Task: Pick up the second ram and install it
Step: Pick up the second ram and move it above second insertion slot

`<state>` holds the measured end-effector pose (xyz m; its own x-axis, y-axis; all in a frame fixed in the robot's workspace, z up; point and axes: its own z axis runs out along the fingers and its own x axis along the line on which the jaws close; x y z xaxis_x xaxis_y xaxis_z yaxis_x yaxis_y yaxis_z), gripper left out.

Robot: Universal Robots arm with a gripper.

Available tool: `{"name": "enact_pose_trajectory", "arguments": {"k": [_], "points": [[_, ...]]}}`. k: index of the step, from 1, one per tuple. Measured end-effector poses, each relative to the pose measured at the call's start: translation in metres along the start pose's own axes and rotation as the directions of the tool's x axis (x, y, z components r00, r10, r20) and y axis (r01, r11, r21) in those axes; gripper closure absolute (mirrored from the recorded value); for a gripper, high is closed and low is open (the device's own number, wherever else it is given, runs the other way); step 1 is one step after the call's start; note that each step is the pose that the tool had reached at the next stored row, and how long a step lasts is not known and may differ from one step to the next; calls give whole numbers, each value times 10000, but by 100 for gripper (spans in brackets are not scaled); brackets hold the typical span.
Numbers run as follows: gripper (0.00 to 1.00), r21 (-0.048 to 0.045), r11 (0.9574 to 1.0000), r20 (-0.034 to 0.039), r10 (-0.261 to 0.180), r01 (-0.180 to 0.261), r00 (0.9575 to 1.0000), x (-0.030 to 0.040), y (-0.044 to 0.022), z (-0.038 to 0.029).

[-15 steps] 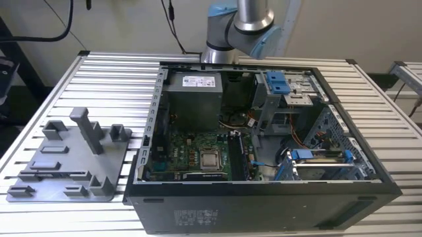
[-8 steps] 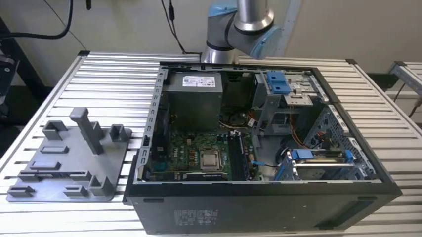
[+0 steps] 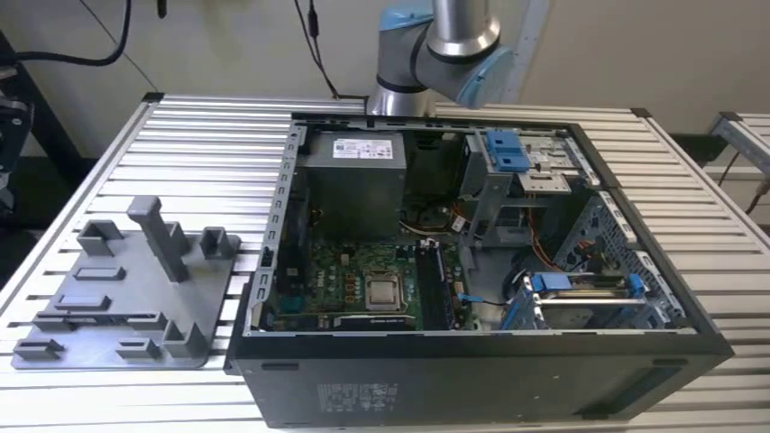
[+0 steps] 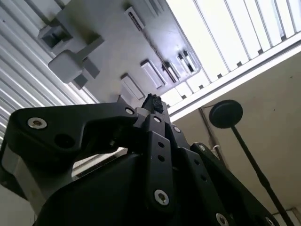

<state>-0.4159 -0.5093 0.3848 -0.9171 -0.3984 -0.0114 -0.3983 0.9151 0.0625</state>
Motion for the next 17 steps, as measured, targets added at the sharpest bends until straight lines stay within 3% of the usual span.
{"name": "enact_pose_trajectory", "arguments": {"k": [9, 13, 17], "points": [[89, -9, 9952, -63, -981, 981, 9952, -9, 26, 3], [89, -16, 9890, -96, -1482, 1482, 9889, -9, 33, 3], [89, -26, 9777, -136, -2100, 2100, 9776, -10, 37, 3]]}}
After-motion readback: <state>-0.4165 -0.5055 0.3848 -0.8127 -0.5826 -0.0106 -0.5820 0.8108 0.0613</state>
